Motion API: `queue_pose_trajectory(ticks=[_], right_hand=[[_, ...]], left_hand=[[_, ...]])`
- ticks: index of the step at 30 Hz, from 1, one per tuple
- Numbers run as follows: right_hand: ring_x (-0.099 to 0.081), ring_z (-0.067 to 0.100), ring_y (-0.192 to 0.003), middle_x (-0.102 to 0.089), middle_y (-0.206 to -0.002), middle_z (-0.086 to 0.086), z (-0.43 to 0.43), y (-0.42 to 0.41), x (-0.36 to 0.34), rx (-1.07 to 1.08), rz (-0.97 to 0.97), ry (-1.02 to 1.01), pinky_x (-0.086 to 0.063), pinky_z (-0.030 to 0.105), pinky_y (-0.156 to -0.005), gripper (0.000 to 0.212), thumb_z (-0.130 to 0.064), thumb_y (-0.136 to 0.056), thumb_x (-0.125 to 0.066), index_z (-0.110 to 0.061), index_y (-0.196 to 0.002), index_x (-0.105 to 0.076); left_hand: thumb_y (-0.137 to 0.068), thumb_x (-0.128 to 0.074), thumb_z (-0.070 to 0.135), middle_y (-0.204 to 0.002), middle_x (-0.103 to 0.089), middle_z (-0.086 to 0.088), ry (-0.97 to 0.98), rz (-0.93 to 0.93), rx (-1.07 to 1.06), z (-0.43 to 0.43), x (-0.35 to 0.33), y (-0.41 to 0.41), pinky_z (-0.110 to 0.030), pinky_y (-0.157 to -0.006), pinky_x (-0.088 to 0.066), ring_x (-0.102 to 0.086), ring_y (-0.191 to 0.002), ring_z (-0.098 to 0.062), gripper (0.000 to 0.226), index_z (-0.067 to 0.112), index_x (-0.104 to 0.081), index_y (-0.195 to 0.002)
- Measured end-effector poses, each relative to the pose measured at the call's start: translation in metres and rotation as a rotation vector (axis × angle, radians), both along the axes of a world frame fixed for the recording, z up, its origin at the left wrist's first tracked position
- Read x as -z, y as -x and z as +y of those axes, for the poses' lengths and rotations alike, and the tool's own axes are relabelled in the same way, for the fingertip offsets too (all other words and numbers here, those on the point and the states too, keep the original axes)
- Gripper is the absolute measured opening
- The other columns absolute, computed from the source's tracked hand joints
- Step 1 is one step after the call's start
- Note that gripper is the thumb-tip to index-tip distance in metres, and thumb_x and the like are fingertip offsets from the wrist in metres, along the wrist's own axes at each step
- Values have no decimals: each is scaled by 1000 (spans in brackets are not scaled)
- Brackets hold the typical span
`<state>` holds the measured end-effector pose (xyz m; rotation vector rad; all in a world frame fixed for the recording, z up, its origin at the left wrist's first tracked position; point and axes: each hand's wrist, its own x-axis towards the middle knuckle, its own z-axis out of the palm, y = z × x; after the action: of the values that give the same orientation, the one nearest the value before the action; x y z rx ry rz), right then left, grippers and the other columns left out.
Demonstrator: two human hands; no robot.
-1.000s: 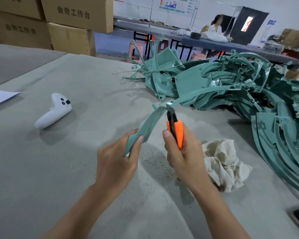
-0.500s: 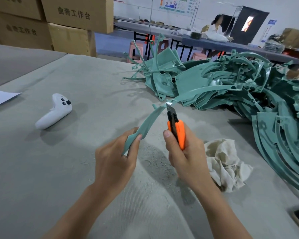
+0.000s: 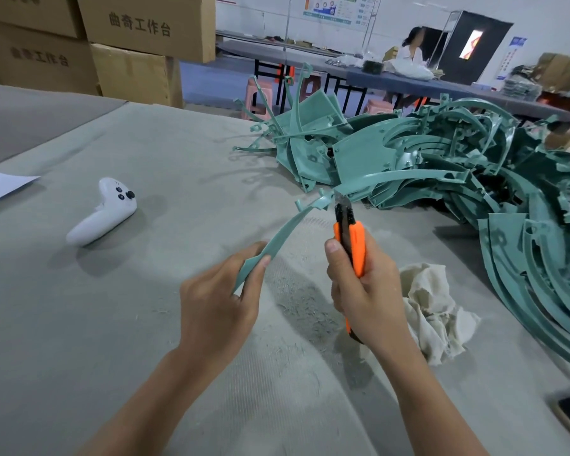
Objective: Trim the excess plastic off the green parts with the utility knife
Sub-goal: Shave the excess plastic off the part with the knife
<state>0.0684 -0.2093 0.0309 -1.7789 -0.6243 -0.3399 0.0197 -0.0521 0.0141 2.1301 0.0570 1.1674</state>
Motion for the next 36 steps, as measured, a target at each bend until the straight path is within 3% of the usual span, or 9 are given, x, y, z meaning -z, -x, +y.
queue_pose_trajectory(ticks=[7,13,18,22,26,28,32,36], right_hand=[[-35,23,-43,-40,-58,4,5,5,2,-52,-43,67,-32,39,-36,18,-48,-97,-50,-41,-81,-47],[-33,15,-43,-38,-58,-5,2,1,2,-2,10,5,-31,31,-39,16,-46,-95,-50,-46,-79,-49],[-36,25,-42,-41,-59,6,7,6,3,-47,-53,60,-33,40,-37,19,-45,-98,-50,-42,-80,-45],[-35,16,-42,-38,-57,-2,3,2,2,1,-4,-12,-32,31,-38,18,-44,-96,-51,-45,-79,-47],[-35,28,-42,-39,-58,9,4,4,4,-5,-41,61,-33,42,-36,19,-45,-97,-50,-41,-80,-45],[-36,26,-42,-40,-58,7,6,5,4,-30,-51,73,-33,41,-37,21,-46,-98,-50,-37,-79,-45],[-34,14,-43,-38,-57,-7,1,1,3,2,14,-2,-31,30,-40,20,-45,-95,-51,-46,-76,-49],[-33,19,-44,-36,-58,-1,1,1,5,-8,1,17,-32,37,-37,20,-45,-97,-51,-44,-77,-47]], left_hand=[[-89,-53,26,-64,-69,6,11,-25,-15,2,2,-2,11,-68,-28,-45,-75,9,30,7,-76,-94],[-89,-52,26,-62,-68,5,-13,-12,-10,0,2,-2,11,-68,-26,-45,-76,9,31,9,-76,-94],[-88,-54,25,-63,-68,4,4,-38,-18,1,3,-2,11,-68,-28,-45,-75,9,30,6,-76,-94],[-89,-52,26,-60,-65,7,-27,-21,-18,0,3,-1,12,-69,-25,-44,-76,10,30,9,-76,-93],[-89,-52,27,-63,-66,10,-26,-15,-13,0,4,-1,12,-69,-25,-44,-77,11,30,9,-76,-94],[-89,-54,25,-66,-61,16,-1,-44,-15,1,4,-2,11,-67,-27,-44,-74,9,29,7,-76,-94],[-90,-53,26,-64,-67,8,-19,-24,-6,0,4,-2,11,-68,-26,-44,-75,9,30,9,-76,-94],[-90,-51,28,-66,-70,8,-43,16,-1,-2,4,0,13,-71,-24,-44,-79,11,31,11,-76,-96]])
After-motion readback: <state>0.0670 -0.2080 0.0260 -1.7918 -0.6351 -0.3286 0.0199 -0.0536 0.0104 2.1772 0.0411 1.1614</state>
